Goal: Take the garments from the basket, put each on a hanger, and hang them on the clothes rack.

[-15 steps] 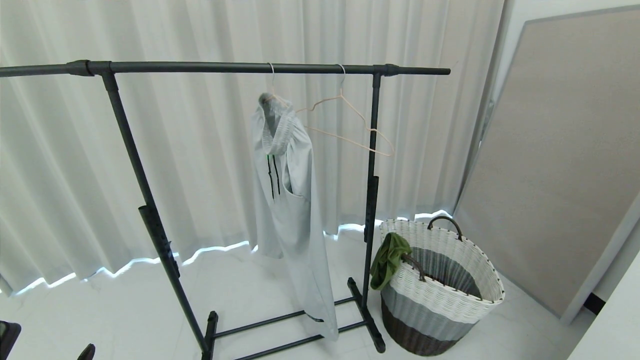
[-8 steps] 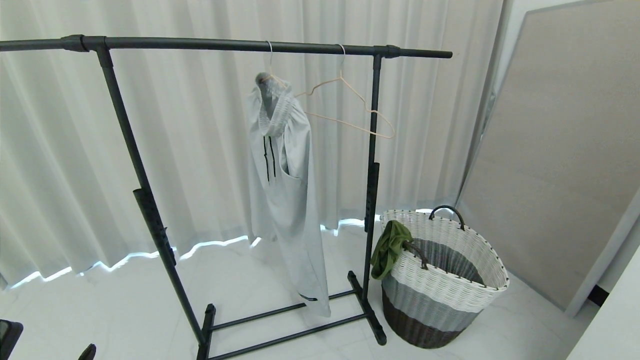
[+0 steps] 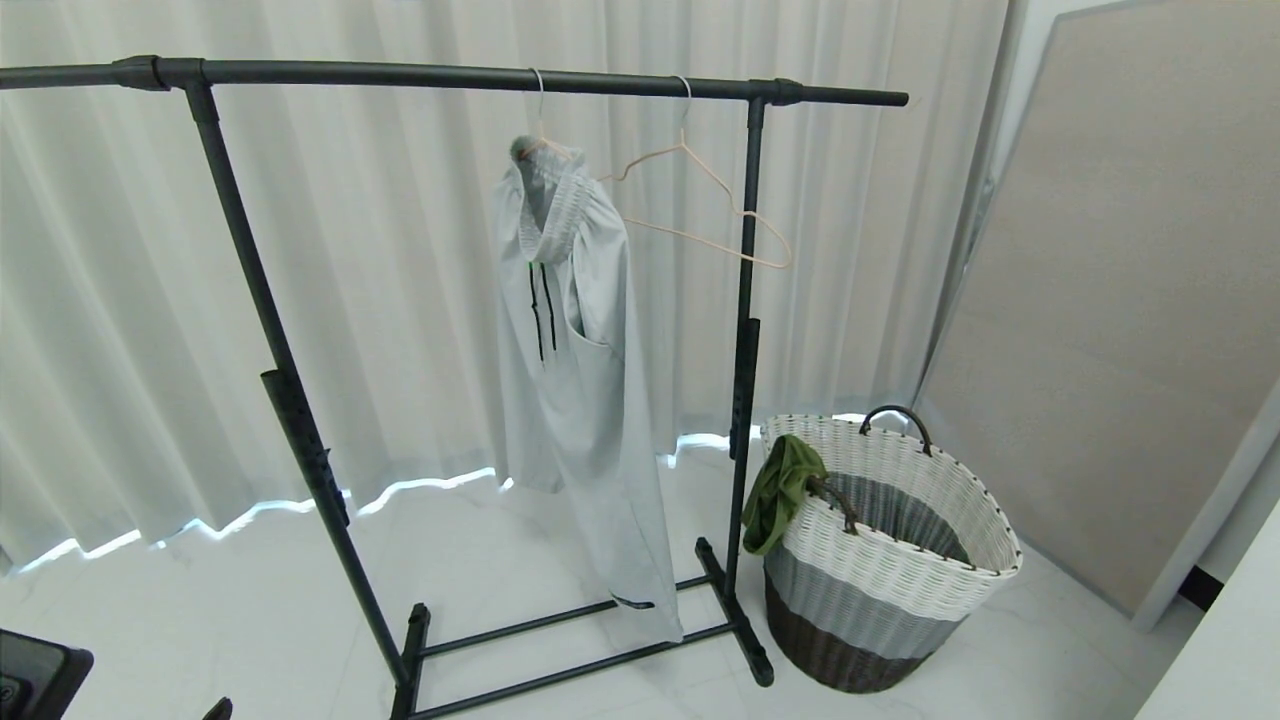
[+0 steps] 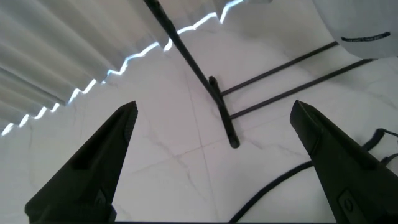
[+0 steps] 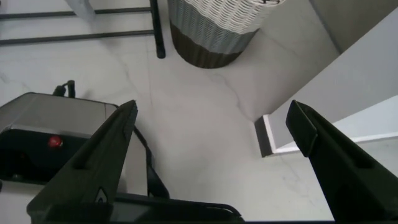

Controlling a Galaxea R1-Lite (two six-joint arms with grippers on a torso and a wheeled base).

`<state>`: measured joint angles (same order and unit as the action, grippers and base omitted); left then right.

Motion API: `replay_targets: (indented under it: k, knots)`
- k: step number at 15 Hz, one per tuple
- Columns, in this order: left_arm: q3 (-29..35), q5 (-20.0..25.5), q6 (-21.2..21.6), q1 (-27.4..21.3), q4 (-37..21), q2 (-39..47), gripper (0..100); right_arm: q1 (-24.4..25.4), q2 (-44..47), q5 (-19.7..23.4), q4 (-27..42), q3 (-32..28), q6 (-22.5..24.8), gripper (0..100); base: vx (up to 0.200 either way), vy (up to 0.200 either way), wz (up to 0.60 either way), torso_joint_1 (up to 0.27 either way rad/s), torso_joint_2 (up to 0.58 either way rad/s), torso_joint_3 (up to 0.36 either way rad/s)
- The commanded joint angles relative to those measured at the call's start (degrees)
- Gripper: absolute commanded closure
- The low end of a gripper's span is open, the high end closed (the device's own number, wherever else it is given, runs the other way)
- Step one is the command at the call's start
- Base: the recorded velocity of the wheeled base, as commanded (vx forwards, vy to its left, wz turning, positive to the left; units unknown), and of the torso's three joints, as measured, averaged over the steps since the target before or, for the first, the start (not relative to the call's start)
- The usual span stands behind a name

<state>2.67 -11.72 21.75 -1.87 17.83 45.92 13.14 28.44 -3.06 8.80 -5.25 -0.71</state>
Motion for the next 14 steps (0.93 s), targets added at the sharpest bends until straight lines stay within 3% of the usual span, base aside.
replay_targets:
  k: [1, 3, 4, 6, 14]
  knots:
    - [0.1, 1.3, 0.0, -0.2, 0.0, 1.2, 0, -0.1, 2.8, -0.1, 0.0, -1.6, -0.4, 0, 0.000, 0.000, 0.00, 0.000, 0.00, 0.000]
    - [1.5, 2.5, 0.0, -0.2, 0.0, 3.4, 0, -1.6, 9.4, -1.4, 0.1, -5.4, -0.2, 0, 0.000, 0.000, 0.00, 0.000, 0.00, 0.000]
    - [3.0, 2.9, 0.0, -0.2, 0.0, 5.1, 0, -2.9, 14.0, -4.1, -0.1, -7.2, 0.1, 0, 0.000, 0.000, 0.00, 0.000, 0.00, 0.000]
    - [5.7, 3.7, -0.4, -0.2, 0.0, 8.0, 0, -3.9, 16.6, -5.8, -0.4, -9.2, 0.2, 0, 0.000, 0.000, 0.00, 0.000, 0.00, 0.000]
    - [8.0, 6.0, -0.5, -0.2, 0.0, 11.7, 0, -4.4, 16.6, -6.2, 0.1, -11.3, 9.9, 0, 0.200, 0.000, 0.00, -0.001, 0.00, 0.004]
